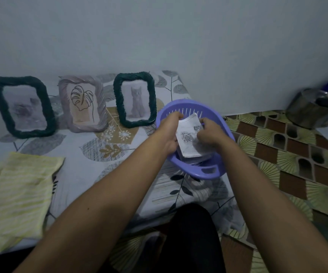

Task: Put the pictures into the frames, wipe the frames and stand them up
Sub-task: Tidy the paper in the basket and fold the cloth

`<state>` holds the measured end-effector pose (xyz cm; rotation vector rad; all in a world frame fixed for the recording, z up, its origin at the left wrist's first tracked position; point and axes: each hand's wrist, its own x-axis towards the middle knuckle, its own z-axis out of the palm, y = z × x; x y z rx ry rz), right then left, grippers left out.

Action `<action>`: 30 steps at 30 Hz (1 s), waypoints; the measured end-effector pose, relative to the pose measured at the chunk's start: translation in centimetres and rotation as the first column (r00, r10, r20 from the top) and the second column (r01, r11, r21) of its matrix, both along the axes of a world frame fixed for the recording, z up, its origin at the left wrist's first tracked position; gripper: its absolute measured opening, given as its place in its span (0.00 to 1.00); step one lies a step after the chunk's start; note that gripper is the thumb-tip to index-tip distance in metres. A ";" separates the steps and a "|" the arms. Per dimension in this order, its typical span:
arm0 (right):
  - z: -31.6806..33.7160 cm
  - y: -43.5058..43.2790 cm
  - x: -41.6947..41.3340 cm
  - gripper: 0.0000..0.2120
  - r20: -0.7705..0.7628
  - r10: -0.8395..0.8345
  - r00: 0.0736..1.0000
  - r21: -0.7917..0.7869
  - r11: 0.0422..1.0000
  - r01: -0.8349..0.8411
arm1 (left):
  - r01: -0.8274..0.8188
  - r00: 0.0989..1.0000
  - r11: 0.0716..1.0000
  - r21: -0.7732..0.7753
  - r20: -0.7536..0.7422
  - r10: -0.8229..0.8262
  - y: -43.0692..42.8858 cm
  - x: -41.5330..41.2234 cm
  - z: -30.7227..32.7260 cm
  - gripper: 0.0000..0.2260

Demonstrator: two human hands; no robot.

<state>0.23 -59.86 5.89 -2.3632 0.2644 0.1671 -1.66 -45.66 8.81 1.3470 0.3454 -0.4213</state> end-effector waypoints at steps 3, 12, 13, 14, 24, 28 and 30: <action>-0.7 0.0 0.3 0.19 -0.052 0.041 0.998 -0.043 0.998 -0.043 | 0.022 0.998 1.000 0.007 -0.053 -0.022 -0.3 0.3 -0.1 0.11; -1.7 -0.6 0.6 0.14 -0.143 0.077 0.987 -0.124 0.988 -0.095 | 0.044 0.973 0.999 -0.019 -0.224 -0.047 -0.6 2.0 -1.2 0.14; -1.7 -0.5 0.6 0.17 -0.159 0.074 0.984 -0.128 0.987 -0.095 | 0.047 0.973 0.999 -0.001 -0.228 -0.045 -0.7 2.0 -1.4 0.13; -1.7 -0.5 0.7 0.19 -0.172 0.066 0.983 -0.130 0.988 -0.089 | 0.035 0.970 0.999 0.013 -0.239 -0.031 -0.9 1.9 -1.3 0.13; -1.4 -0.3 0.5 0.19 -0.194 0.040 0.980 -0.087 0.995 -0.057 | 0.019 0.959 0.991 0.134 -0.282 0.020 -2.4 3.0 -3.1 0.25; -1.1 -0.3 0.6 0.18 -0.171 0.098 0.980 -0.184 0.974 -0.130 | 0.002 0.984 0.985 0.174 -0.173 0.028 -2.6 4.4 -3.8 0.26; -0.8 -0.1 0.5 0.19 -0.171 0.167 0.971 -0.282 0.936 -0.211 | 0.038 0.999 0.960 0.277 -0.017 -0.034 -2.7 4.6 -3.0 0.12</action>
